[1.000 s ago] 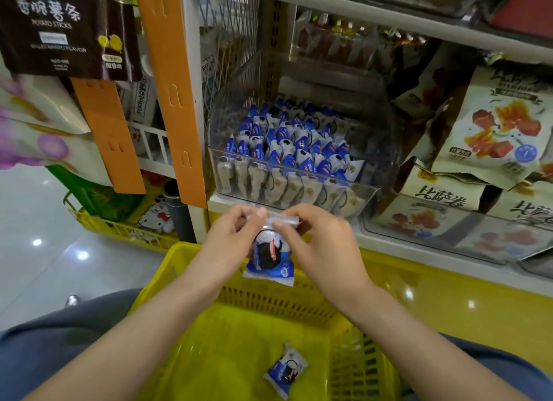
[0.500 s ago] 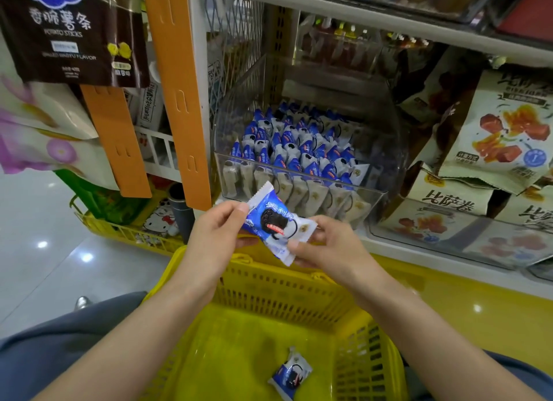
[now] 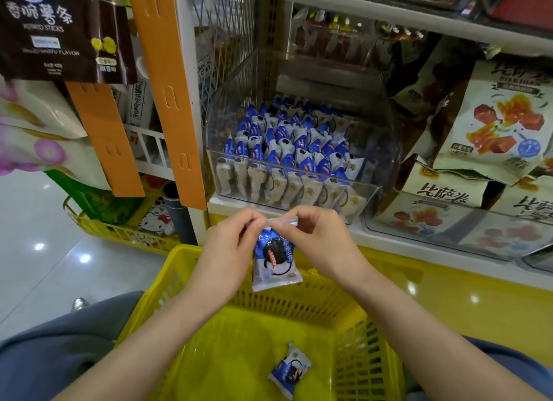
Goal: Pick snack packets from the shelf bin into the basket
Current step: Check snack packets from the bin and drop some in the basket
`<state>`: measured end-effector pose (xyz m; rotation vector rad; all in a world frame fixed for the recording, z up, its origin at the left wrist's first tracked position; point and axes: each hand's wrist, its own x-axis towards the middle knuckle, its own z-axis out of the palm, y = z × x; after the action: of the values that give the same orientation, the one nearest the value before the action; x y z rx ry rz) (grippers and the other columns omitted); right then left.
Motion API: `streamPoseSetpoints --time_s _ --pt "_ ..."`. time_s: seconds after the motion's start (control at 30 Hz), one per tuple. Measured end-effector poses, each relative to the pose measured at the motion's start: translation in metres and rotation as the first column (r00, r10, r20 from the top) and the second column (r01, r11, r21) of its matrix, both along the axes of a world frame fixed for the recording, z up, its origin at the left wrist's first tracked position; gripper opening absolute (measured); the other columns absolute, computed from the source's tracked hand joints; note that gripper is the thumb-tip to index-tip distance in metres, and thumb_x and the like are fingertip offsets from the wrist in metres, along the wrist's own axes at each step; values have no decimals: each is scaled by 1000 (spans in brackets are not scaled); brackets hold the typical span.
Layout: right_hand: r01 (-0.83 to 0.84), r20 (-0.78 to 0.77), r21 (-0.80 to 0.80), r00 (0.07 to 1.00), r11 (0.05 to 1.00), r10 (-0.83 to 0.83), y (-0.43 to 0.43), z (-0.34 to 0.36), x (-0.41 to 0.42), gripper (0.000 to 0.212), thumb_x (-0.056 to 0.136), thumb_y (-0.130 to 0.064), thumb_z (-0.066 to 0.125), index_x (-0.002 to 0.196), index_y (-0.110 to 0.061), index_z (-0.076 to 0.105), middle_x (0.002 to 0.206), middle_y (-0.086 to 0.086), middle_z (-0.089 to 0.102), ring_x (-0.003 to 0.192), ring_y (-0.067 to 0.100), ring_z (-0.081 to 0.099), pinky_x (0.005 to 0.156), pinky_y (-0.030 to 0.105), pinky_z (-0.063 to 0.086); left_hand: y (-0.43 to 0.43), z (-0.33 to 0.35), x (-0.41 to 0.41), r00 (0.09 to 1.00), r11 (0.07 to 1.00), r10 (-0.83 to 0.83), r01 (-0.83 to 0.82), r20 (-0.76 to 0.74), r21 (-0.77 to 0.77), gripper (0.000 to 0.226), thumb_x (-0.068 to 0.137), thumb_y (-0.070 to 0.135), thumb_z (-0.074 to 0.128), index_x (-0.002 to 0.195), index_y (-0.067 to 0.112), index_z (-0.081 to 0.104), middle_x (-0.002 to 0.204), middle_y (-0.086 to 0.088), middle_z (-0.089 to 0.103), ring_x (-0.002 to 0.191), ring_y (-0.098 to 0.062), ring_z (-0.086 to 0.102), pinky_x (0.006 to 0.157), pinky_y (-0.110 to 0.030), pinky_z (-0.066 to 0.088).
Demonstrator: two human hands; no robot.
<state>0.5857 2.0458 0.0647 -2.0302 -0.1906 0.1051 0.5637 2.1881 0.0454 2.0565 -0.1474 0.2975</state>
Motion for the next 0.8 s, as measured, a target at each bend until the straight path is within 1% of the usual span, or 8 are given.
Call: streamPoseSetpoints --time_s 0.1,0.17,0.27,0.4,0.53,0.63,0.73,0.8 --pt "9 -57 91 998 996 -4 -1 1 2 10 85 -21 65 75 -22 68 75 2 72 76 18 69 75 44 56 -2 3 3 987 976 -38 3 -158 -219 21 93 18 50 74 17 58 59 5 59 60 -4 56 58 -31 49" --pt "22 -60 112 998 993 -16 -1 0 2 12 86 -21 64 75 -23 67 76 3 72 77 18 69 75 43 57 -2 4 3 974 939 -101 26 -201 -343 15 91 21 53 82 12 61 67 3 68 66 -7 65 59 -28 54" --pt "51 -34 92 998 994 -48 -1 -3 2 13 87 -24 62 74 -24 65 77 3 71 75 17 68 74 42 56 -2 5 3 983 921 -87 17 -162 -390 8 89 17 57 85 10 60 71 3 71 68 -7 68 58 -23 55" --pt "105 -45 76 994 992 -102 1 -3 1 16 89 -28 58 74 -25 62 77 -1 70 72 12 66 71 38 56 -1 7 2 1000 945 0 -1 0 -326 15 89 11 56 77 20 58 73 8 66 71 0 63 56 -13 49" --pt "171 -32 83 985 982 -169 -1 -1 1 15 91 -28 55 79 -22 61 79 3 69 77 20 66 76 43 55 -1 6 -4 975 997 -77 77 206 8 7 89 9 57 86 14 61 91 3 56 87 -3 55 73 -11 45" --pt "154 61 72 985 985 -159 -3 1 -4 13 92 -27 54 82 -20 60 76 -1 66 73 17 63 74 43 53 -2 4 -5 987 991 -109 118 117 -68 3 88 17 59 85 17 60 90 4 57 82 -2 58 72 -12 45" --pt "107 187 5 977 994 -106 -3 -2 -13 12 91 -29 54 83 -21 59 73 -8 62 69 5 58 66 31 49 -2 2 -3 997 967 -75 70 -13 -243 9 84 19 62 77 15 59 79 4 63 75 -1 60 66 -13 46" --pt "100 225 1 969 995 -98 -4 -5 -16 11 91 -29 54 84 -22 59 73 -9 62 68 3 57 63 27 47 -4 0 -3 987 915 -89 29 -132 -401 9 82 20 64 82 15 57 79 8 66 73 0 62 62 -10 46"
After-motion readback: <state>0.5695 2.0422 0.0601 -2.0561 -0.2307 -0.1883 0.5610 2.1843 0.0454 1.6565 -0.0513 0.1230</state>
